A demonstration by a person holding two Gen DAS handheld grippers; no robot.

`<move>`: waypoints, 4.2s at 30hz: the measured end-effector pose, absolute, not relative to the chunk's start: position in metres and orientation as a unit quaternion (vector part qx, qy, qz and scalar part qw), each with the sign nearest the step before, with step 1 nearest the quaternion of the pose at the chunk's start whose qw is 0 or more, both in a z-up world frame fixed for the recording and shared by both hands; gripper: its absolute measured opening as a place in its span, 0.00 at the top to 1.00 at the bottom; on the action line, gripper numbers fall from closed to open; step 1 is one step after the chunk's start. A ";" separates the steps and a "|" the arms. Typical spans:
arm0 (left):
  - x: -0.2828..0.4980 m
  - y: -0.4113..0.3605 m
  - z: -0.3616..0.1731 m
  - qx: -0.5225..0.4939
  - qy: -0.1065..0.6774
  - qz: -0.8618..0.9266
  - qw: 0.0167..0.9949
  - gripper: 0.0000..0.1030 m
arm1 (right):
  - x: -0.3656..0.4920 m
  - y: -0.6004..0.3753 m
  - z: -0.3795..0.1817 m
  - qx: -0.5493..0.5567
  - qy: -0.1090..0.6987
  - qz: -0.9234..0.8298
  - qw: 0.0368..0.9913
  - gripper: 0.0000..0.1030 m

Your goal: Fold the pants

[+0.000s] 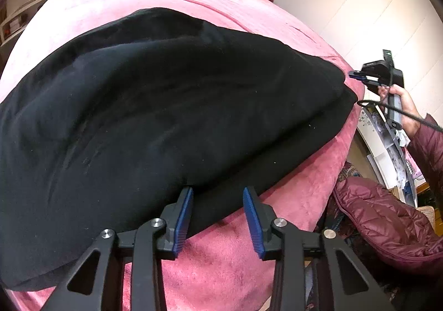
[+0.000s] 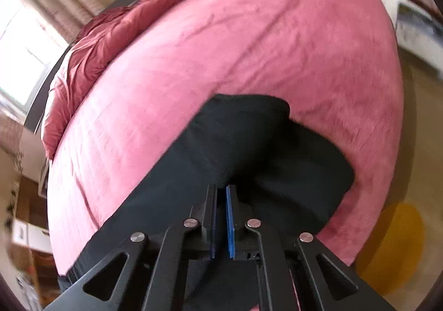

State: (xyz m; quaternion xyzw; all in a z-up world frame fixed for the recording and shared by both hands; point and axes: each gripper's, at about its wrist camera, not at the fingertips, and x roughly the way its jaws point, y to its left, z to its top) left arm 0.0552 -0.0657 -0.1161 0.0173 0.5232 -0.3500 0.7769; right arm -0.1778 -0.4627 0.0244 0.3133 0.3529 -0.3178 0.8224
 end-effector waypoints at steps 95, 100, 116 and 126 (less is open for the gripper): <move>0.071 0.067 -0.085 -0.117 0.494 -0.261 0.821 0.90 | -0.158 -0.248 -0.071 0.304 0.541 -0.037 0.783 0.94; 0.072 0.122 -0.071 -0.156 0.479 -0.171 0.847 0.77 | -0.147 -0.239 -0.068 0.287 0.557 -0.013 0.780 0.82; 0.059 0.178 -0.075 -0.184 0.496 -0.044 0.847 0.68 | -0.094 -0.047 -0.047 -0.062 0.555 0.219 0.800 0.57; 0.065 0.148 -0.097 -0.131 0.530 -0.065 0.835 0.90 | -0.080 -0.013 -0.087 -0.118 0.566 0.242 0.779 0.68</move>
